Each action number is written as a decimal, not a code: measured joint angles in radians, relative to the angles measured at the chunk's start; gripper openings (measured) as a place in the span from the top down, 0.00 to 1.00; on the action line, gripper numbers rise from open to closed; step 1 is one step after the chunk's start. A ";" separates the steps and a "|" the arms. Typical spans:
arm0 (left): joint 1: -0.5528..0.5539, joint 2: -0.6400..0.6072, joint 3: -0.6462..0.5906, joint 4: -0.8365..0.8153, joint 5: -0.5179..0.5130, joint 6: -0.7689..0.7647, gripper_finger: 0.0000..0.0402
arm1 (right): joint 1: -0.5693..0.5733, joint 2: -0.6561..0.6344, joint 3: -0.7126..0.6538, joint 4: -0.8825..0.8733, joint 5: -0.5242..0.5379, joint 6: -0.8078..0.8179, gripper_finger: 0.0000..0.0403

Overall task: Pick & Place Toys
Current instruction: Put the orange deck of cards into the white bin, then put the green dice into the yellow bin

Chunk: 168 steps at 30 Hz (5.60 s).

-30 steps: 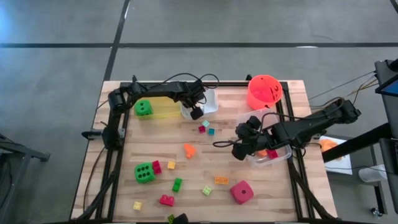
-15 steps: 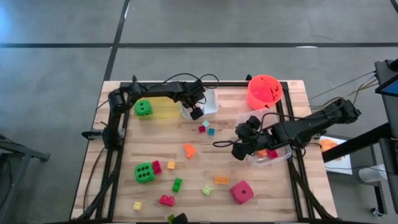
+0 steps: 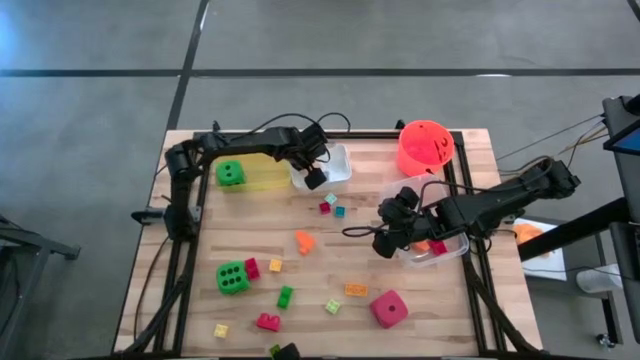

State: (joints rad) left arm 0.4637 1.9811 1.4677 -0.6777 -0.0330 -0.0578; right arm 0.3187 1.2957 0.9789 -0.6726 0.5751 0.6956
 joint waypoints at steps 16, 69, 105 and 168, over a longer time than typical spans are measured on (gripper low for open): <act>0.001 0.019 -0.002 0.039 0.000 -0.016 0.18 | 0.000 0.000 0.017 -0.001 -0.003 0.000 0.16; 0.000 -0.132 -0.093 0.041 -0.026 -0.096 0.05 | 0.000 0.000 0.016 0.000 -0.007 -0.004 0.16; -0.876 -0.529 -0.264 -0.621 0.040 -0.682 0.05 | 0.011 0.000 0.016 0.000 -0.031 -0.018 0.16; -1.050 -0.629 -0.513 -0.386 0.066 -0.882 0.03 | 0.050 0.082 0.015 0.006 -0.024 -0.023 0.16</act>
State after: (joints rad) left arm -0.5861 1.3518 0.9543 -1.0640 0.0328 -0.9395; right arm 0.3683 1.3773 0.9939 -0.6670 0.5514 0.6731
